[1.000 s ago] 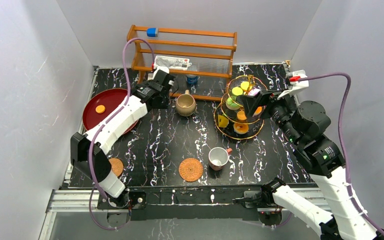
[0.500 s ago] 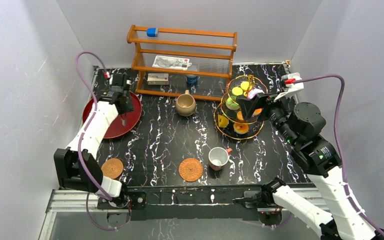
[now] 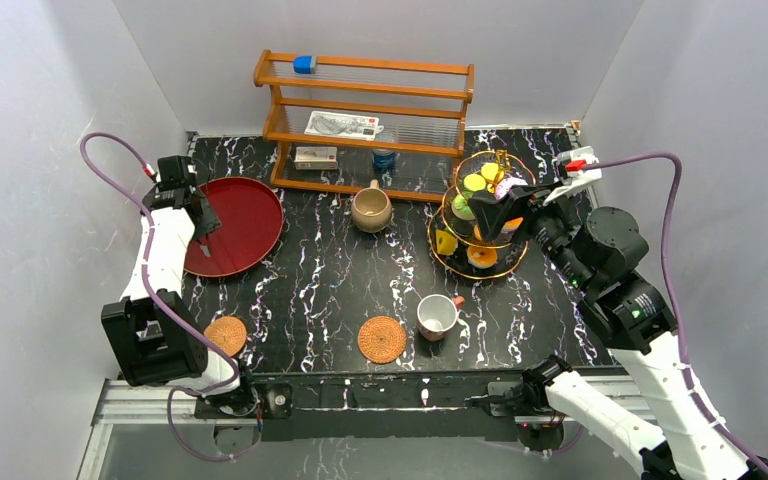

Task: Serve the afternoon tea
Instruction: Pick up the desert from the tray.

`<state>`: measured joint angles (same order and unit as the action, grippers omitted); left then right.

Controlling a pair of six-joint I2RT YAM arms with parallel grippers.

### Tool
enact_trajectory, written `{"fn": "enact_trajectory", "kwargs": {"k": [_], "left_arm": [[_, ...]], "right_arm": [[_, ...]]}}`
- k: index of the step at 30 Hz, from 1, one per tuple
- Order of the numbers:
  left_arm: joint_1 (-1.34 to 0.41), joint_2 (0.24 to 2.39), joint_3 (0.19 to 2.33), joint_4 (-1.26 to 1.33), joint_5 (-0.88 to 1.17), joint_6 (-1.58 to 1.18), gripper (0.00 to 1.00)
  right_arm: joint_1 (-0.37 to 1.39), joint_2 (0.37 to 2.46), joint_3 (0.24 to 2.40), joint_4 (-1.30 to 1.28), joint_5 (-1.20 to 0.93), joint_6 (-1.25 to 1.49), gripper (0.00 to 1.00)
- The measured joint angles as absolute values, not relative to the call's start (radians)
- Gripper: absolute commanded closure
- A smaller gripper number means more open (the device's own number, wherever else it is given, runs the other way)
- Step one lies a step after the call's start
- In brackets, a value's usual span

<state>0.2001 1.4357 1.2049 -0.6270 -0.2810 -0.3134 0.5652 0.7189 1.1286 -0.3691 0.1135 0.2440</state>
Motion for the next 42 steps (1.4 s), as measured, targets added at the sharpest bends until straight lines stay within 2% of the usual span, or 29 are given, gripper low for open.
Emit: {"fn": "enact_trajectory", "kwargs": {"k": [13, 42], "left_arm": [[0.214, 1.496, 1.201, -0.609, -0.243, -0.302, 0.54], [0.234, 1.615, 1.170, -0.512, -0.242, -0.299, 0.52]], "right_arm": [[0.565, 0.697, 1.095, -0.317, 0.107, 0.228, 0.01], [0.565, 0.653, 1.086, -0.311, 0.128, 0.205, 0.01]]}}
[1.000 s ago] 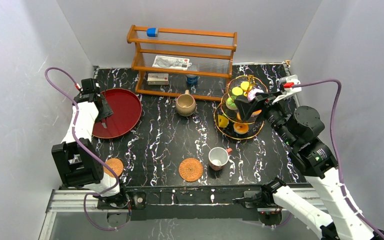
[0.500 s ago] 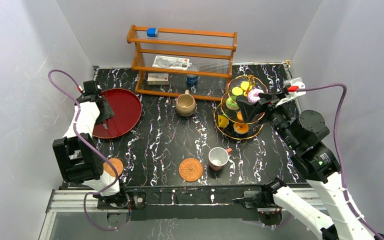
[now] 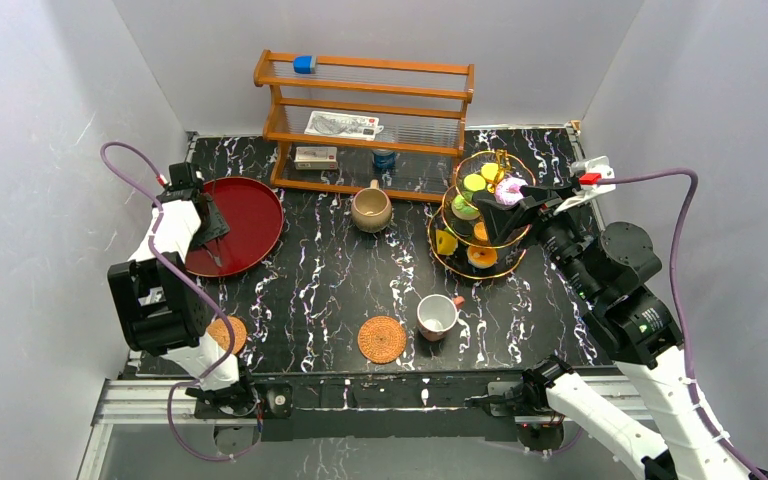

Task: Serve the afternoon tea
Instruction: Pick up the desert from the tray.

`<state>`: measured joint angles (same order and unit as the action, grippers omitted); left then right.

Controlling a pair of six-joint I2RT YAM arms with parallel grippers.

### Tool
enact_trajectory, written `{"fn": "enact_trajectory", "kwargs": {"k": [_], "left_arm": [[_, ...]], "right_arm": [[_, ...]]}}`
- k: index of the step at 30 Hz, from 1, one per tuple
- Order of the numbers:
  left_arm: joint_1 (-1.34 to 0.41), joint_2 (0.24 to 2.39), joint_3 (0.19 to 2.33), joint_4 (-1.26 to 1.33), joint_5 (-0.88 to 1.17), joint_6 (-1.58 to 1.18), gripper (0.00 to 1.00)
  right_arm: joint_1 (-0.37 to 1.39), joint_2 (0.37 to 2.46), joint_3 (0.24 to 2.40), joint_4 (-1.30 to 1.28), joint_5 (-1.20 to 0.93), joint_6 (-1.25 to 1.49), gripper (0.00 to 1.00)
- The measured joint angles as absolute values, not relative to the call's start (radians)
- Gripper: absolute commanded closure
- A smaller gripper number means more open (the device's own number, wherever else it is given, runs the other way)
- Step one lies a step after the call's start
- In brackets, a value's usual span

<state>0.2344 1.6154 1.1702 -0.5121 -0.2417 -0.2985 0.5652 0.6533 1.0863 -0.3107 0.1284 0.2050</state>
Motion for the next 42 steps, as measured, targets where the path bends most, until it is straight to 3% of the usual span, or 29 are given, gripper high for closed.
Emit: {"fn": "enact_trajectory", "kwargs": {"k": [16, 30, 42], "left_arm": [[0.273, 1.648, 1.193, -0.484, -0.140, -0.310, 0.56], [0.299, 1.692, 1.235, -0.484, -0.101, -0.314, 0.54], [0.299, 1.701, 1.243, -0.502, -0.067, -0.315, 0.61]], "right_arm": [[0.565, 0.652, 1.082, -0.311, 0.128, 0.207, 0.01], [0.565, 0.641, 1.077, -0.312, 0.136, 0.206, 0.01], [0.565, 0.641, 1.077, -0.313, 0.140, 0.205, 0.01]]}}
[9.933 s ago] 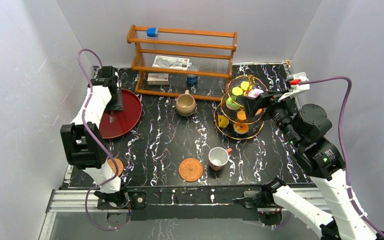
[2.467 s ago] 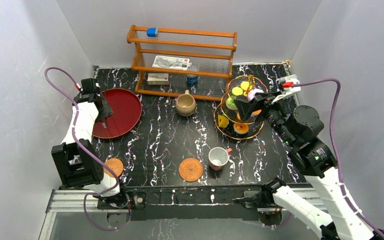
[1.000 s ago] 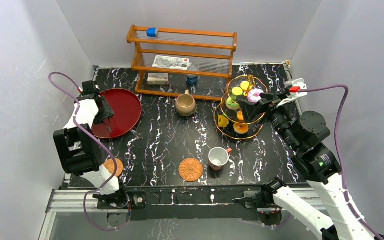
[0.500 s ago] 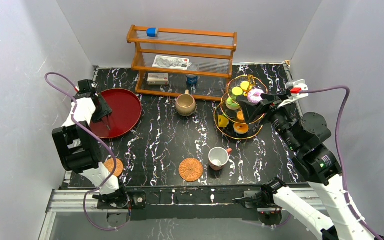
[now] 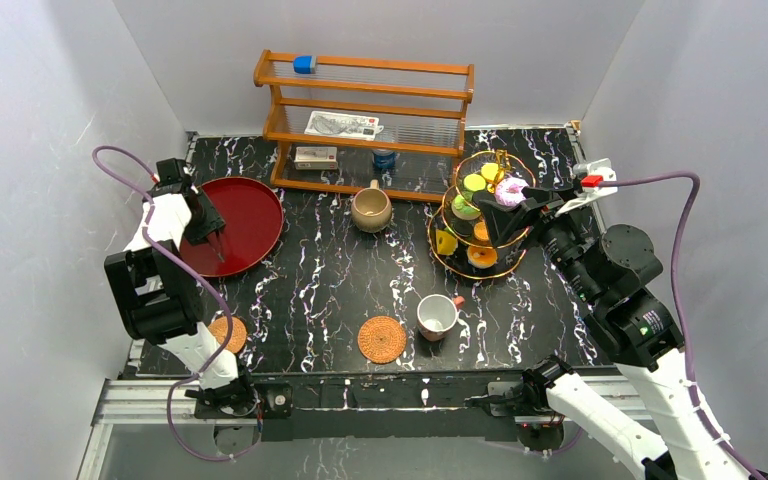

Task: Serve the afternoon tea
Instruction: Pick up the desert from the tray.

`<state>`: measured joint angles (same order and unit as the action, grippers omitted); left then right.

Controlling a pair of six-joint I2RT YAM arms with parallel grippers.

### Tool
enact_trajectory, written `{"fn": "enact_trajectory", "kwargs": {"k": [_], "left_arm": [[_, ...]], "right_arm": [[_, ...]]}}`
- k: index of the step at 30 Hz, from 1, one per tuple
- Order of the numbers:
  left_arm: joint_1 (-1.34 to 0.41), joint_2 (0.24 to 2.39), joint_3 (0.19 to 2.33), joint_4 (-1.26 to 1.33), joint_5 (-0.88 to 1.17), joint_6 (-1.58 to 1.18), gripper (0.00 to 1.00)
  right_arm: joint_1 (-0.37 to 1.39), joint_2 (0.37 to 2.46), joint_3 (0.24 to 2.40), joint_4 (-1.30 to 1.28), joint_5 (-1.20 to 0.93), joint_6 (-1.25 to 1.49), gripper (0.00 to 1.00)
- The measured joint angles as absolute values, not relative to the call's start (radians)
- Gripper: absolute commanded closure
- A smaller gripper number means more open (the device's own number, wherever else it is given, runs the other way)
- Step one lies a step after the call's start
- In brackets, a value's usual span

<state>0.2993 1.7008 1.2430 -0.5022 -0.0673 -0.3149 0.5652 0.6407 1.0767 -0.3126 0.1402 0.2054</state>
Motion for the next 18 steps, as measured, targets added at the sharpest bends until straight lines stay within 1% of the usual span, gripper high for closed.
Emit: {"fn": "enact_trajectory", "kwargs": {"k": [10, 18], "left_arm": [[0.299, 1.682, 1.271, -0.580, 0.006, -0.313, 0.61], [0.299, 1.599, 1.262, -0.624, 0.042, -0.306, 0.62]], "right_arm": [[0.565, 0.641, 1.077, -0.315, 0.144, 0.206, 0.01], [0.565, 0.641, 1.083, -0.338, 0.159, 0.205, 0.01]]}}
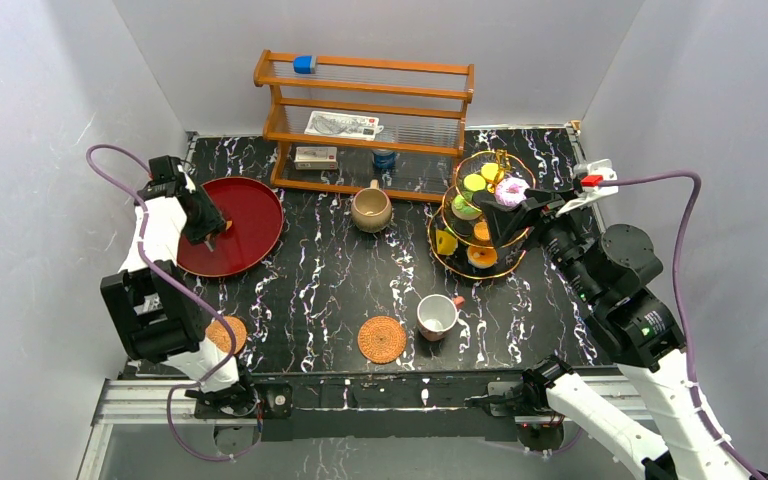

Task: Serve the afternoon tea
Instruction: Pick up the desert from the tray.

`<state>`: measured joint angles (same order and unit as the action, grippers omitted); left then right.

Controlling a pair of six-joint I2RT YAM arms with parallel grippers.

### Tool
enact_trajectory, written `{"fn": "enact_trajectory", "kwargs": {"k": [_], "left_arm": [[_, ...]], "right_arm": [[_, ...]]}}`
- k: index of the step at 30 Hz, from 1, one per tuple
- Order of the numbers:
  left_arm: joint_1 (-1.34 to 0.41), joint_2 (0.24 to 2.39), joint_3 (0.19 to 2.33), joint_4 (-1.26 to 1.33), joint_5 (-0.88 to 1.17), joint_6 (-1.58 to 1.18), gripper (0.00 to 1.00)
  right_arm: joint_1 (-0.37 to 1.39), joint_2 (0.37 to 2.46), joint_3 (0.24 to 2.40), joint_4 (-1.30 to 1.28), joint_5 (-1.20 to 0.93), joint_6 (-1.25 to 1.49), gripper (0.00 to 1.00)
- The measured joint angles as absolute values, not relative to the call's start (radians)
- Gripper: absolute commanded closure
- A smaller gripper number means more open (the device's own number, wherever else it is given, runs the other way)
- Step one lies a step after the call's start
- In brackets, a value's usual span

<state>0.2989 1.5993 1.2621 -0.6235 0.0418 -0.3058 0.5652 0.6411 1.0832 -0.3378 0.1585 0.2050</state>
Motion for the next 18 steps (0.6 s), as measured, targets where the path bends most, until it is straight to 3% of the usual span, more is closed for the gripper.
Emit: {"fn": "enact_trajectory", "kwargs": {"k": [18], "left_arm": [[0.177, 1.432, 1.261, -0.690, 0.096, -0.311, 0.64]], "right_arm": [[0.565, 0.667, 1.157, -0.369, 0.219, 0.178, 0.01]]}}
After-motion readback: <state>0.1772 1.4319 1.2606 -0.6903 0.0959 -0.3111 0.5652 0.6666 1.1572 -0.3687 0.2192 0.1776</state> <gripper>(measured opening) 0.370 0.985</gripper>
